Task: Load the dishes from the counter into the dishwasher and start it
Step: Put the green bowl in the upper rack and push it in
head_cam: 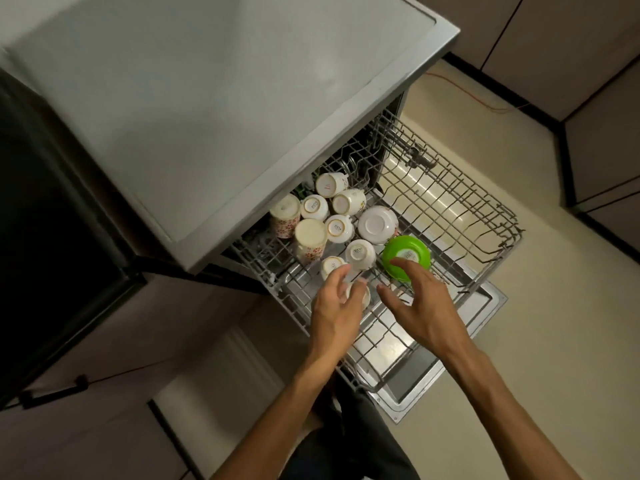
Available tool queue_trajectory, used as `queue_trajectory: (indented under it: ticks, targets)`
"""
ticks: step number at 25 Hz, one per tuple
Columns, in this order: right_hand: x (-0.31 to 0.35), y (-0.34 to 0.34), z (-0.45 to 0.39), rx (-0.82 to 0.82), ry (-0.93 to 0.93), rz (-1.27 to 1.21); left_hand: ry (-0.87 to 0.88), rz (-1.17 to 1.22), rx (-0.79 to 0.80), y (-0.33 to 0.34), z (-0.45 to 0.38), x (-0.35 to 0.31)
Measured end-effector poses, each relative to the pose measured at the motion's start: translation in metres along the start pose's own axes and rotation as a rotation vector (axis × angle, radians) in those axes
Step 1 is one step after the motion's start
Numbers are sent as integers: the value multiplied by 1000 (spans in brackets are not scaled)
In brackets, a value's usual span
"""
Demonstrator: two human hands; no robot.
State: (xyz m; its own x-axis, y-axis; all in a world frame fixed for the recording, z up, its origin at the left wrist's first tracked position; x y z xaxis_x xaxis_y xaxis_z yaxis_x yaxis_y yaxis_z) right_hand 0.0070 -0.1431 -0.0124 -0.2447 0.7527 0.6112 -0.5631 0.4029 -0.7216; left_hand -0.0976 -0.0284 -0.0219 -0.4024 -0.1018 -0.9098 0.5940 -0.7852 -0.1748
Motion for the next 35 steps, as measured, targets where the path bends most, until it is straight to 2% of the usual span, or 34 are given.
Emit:
queue_trajectory:
  ticks: [9, 13, 18, 22, 28, 33, 35]
  targets:
    - [65, -30, 92, -70, -102, -129, 197, -153, -2, -51, 111, -43]
    - [65, -47, 130, -106, -66, -221, 179, -152, 14, -51, 153, -34]
    - [49, -59, 159, -111, -59, -188, 191, -137, -4, -44, 178, -29]
    - [31, -71, 163, -64, -118, -110, 186, -137, -43, -24, 185, -37]
    - [-5, -109, 148, 40, -202, -47, 213, -93, -199, 29, 181, -53]
    - [-35, -148, 130, 149, -287, -28, 124, 2, -381, 89, 186, -54]
    - [-45, -157, 121, 190, -302, -27, 98, -4, -402, 109, 188, -51]
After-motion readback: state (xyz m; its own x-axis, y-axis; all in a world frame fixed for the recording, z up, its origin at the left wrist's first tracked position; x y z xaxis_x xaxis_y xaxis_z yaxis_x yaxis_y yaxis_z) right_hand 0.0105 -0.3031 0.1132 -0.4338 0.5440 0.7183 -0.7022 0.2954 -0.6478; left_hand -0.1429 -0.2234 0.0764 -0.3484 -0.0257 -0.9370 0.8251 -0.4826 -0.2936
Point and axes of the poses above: each hand's wrist, its own z-axis away from the middle knuckle, its own y-axis out of the palm, x = y × z, the point moved 4 cm from there along -z, towards the middle knuckle, and after that the axes turned 14 degrees about y, right-handed, at the moved point
